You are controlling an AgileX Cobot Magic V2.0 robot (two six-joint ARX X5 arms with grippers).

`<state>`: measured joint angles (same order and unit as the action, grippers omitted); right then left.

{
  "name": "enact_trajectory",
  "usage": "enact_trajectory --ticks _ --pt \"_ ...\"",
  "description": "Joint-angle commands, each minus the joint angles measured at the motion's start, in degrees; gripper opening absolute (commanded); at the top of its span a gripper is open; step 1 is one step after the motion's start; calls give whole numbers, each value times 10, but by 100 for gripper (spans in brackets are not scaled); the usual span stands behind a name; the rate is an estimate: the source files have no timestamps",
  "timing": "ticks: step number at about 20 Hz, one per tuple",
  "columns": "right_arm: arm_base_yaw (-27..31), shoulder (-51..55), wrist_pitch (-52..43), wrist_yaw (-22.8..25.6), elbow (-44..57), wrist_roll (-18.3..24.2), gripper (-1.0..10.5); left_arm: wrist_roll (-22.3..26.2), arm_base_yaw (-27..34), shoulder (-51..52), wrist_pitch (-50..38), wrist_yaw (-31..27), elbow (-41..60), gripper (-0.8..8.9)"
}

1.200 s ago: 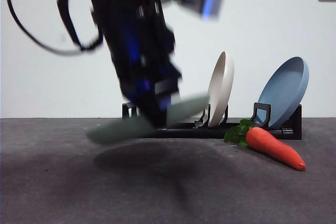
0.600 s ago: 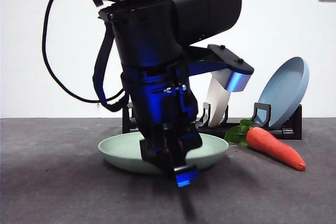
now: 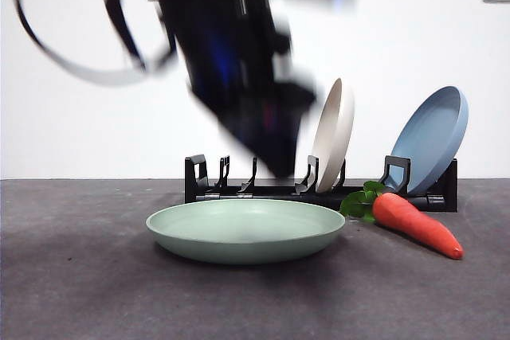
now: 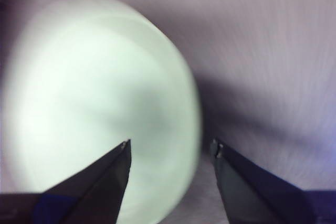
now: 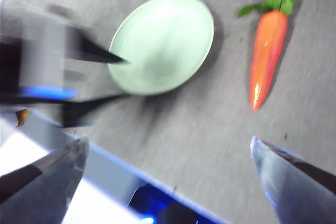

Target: Take the green plate from the plate rack,put the plate on the table,take the carrot from the table,put the carrot in the plate

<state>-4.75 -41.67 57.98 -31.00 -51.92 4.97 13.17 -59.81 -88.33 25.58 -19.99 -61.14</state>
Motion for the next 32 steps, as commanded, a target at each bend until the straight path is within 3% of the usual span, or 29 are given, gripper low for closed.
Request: enact_trajectory --ticks 1,4,9,18,26,27,29,32 --pt "1 -49 -50 0 -1 -10 659 -76 -2 96 7 23 -2 261" --pt "0 -141 -138 9 -1 -23 658 -146 -2 221 8 27 -2 261" --pt "-30 -307 -277 107 -1 -24 658 -196 -2 366 30 42 -2 260" --pt "-101 -519 -486 248 -1 -23 653 -227 -2 420 93 56 -2 260" --pt "-104 -582 -532 256 -1 -28 394 -227 -2 420 97 55 -2 260" --pt "-104 -583 -532 256 -1 -30 344 -227 -2 420 97 55 -2 260" --pt "-104 -583 -531 249 -1 -30 136 -227 -2 420 97 53 -2 260" --pt "-104 -583 -523 249 -1 -42 117 -227 -2 420 97 52 -2 260"
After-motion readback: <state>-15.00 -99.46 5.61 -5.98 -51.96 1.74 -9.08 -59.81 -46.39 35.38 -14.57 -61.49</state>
